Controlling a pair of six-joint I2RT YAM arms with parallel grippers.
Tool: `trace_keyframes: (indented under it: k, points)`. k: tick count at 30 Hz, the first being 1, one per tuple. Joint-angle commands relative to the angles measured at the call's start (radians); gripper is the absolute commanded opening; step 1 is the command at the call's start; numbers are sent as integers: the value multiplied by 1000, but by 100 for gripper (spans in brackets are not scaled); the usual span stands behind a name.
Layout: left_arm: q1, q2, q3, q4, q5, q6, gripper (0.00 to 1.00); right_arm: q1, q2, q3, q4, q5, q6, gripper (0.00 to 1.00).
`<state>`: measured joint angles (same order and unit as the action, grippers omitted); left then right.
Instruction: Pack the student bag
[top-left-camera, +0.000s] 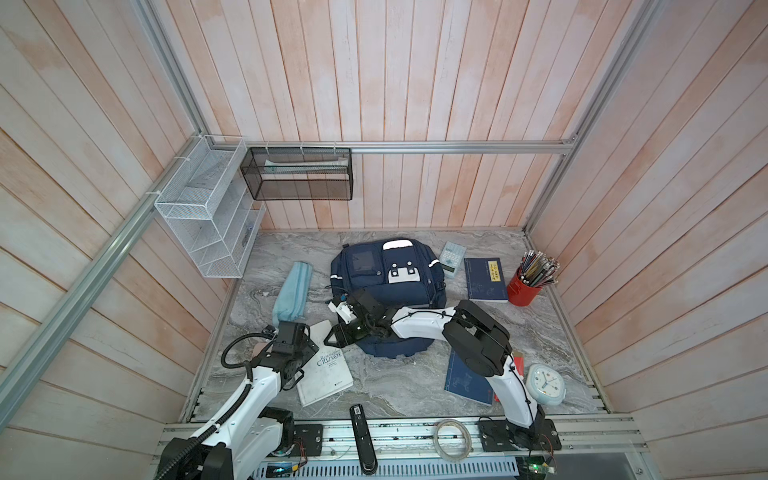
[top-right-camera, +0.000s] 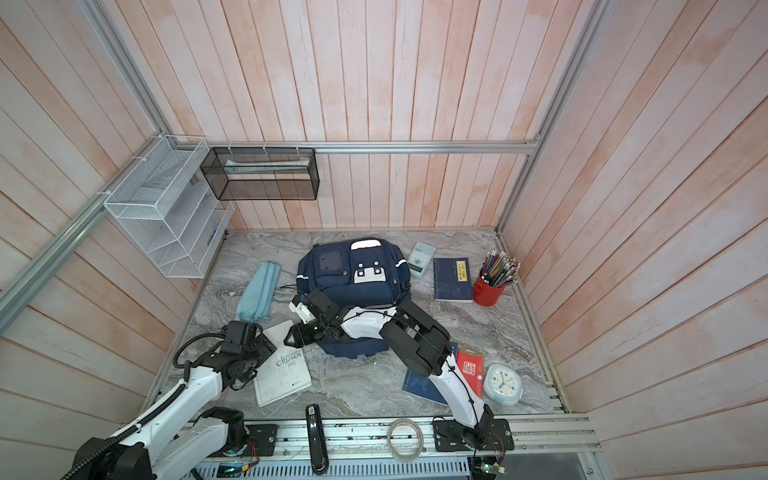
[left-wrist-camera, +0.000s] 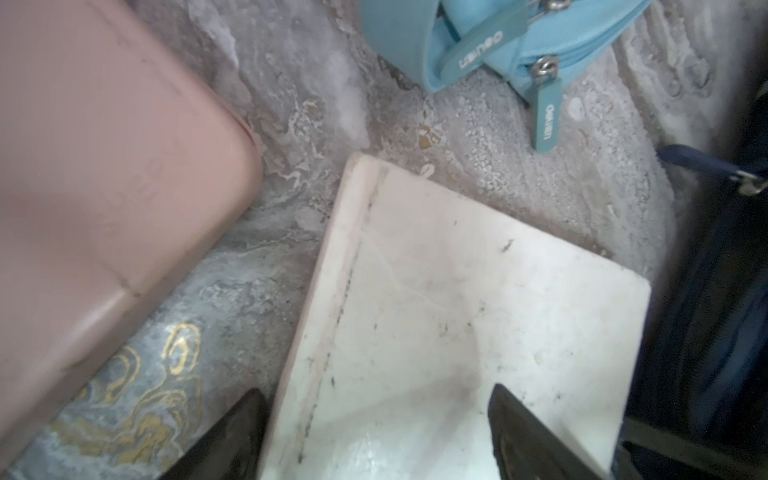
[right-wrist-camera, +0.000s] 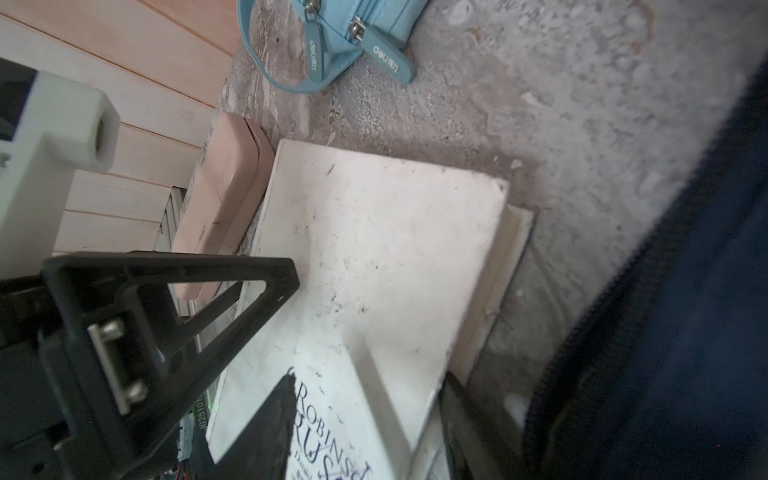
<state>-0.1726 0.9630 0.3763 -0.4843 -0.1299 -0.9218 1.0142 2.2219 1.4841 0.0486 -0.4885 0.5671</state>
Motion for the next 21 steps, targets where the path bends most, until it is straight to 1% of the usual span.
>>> trace_keyframes:
  k: [1, 3, 4, 5, 7, 8, 9, 10, 11, 12, 13, 16, 17, 18, 21]
  points:
    - [-5, 30, -29, 82, 80, -2, 90, 18, 44, 15, -98, 14, -19, 44]
    - [-5, 46, -41, 136, 122, 6, 89, 11, 47, -13, -9, -84, -9, 32]
    - [-5, 51, -47, 162, 147, 10, 86, 9, 47, -24, 39, -134, 2, 27]
    - [-5, 51, -48, 171, 157, 9, 84, 8, 42, -33, 71, -157, 8, 23]
    - [-5, 31, -54, 189, 175, 25, 77, 12, 20, -40, 101, -162, 6, 22]
    - [-5, 10, -58, 198, 181, 34, 76, 13, 17, -32, 90, -164, -5, 22]
    - [-5, -20, -66, 211, 190, 46, 72, 13, 18, -20, 70, -166, -12, 23]
    - [-2, -58, -75, 226, 203, 57, 67, 11, 18, -13, 59, -166, -17, 21]
    - [-1, -89, -81, 236, 214, 66, 62, 11, 19, -17, 63, -166, -16, 17]
    - [1, -135, -89, 248, 227, 75, 59, 9, 20, -21, 73, -177, -16, 4]
    - [3, -177, -95, 250, 231, 76, 56, 9, 21, -22, 81, -187, -15, 0]
    - [14, -248, -100, 232, 232, 80, 56, 8, 29, -19, 76, -179, -3, 0]
    - [24, -252, -100, 224, 235, 83, 56, 8, 30, -20, 75, -179, -3, 3]
    - [34, -243, -104, 229, 249, 88, 56, 8, 31, -20, 77, -185, -7, 9]
    - [69, -187, -132, 272, 320, 93, 56, 7, 29, -22, 81, -200, -11, 10]
